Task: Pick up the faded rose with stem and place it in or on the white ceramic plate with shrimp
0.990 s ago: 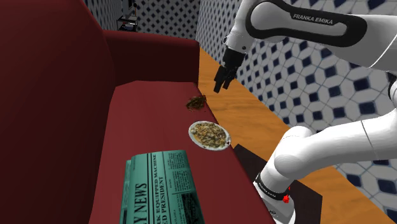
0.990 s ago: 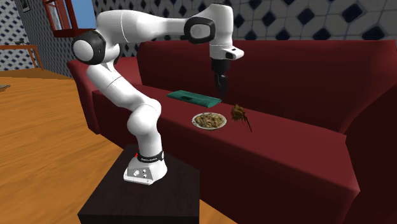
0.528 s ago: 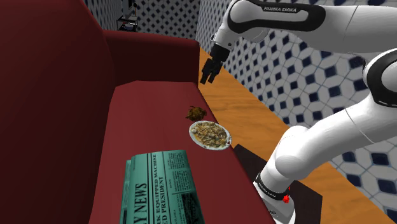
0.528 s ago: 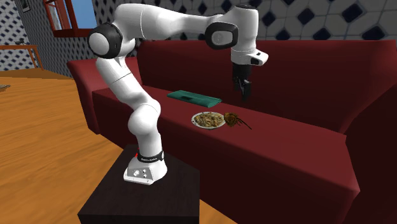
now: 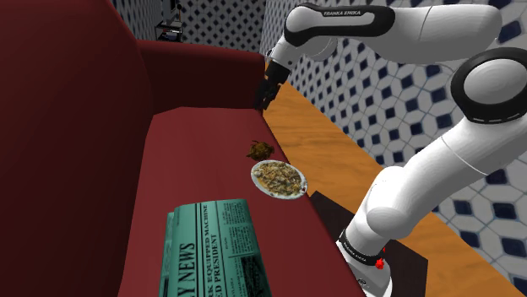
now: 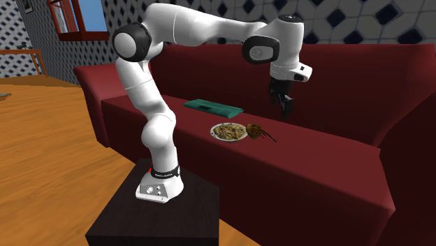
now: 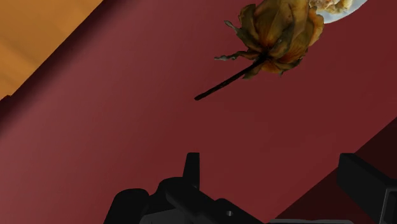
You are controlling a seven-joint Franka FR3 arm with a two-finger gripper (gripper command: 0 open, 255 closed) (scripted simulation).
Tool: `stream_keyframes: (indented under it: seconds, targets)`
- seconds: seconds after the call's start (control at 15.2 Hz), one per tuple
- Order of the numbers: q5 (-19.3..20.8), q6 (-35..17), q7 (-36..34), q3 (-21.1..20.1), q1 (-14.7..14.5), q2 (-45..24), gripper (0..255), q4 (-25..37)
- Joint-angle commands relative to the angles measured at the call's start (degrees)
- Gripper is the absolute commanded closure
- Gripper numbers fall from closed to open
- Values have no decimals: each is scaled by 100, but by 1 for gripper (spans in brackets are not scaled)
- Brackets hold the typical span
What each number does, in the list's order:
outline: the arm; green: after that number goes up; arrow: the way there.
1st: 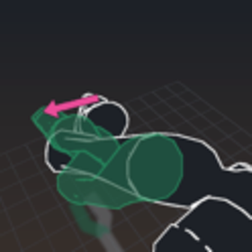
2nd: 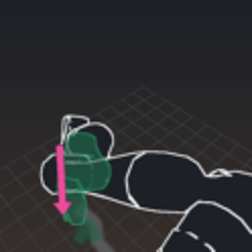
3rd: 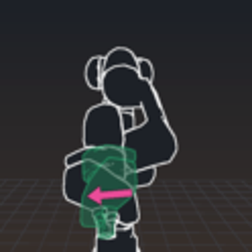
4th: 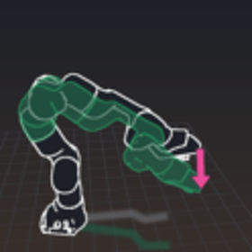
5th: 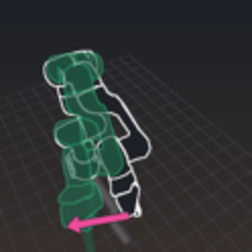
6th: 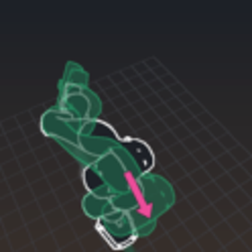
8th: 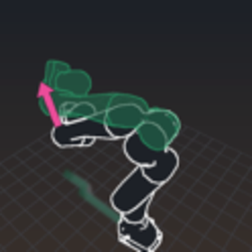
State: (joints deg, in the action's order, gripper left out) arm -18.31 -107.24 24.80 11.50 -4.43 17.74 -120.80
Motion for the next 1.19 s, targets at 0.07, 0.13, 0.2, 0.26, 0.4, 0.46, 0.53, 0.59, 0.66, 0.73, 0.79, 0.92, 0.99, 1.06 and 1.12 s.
stream_keyframes:
  seconds: [0.07, 0.13, 0.2, 0.26, 0.4, 0.46, 0.53, 0.59, 0.66, 0.73, 0.79, 0.92, 0.99, 1.06, 1.12]
  targets:
    - [-47, -235, 36, -30, -27, -48, 0, -180]
    - [-61, -310, 43, -43, -36, -62, 0, -240]
    - [-70, -354, 47, -50, -42, -70, 0, -273]
    - [-69, -354, 47, -50, -42, -70, 0, -274]
    - [-70, -354, 47, -50, -42, -70, 0, -273]
    - [-70, -354, 47, -50, -42, -70, 0, -273]
    - [-70, -354, 47, -50, -42, -70, 0, -273]
    - [-70, -354, 47, -50, -42, -70, 0, -273]
    - [-69, -352, 46, -50, -42, -70, 0, -273]
    - [-69, -352, 46, -50, -42, -70, 255, -273]
    - [-69, -352, 46, -50, -42, -70, 255, -273]
    - [-69, -352, 46, -50, -42, -70, 255, -273]
    - [-69, -352, 46, -50, -42, -70, 255, -273]
    - [-69, -352, 46, -50, -42, -70, 255, -273]
    - [-69, -352, 46, -50, -42, -70, 255, -273]
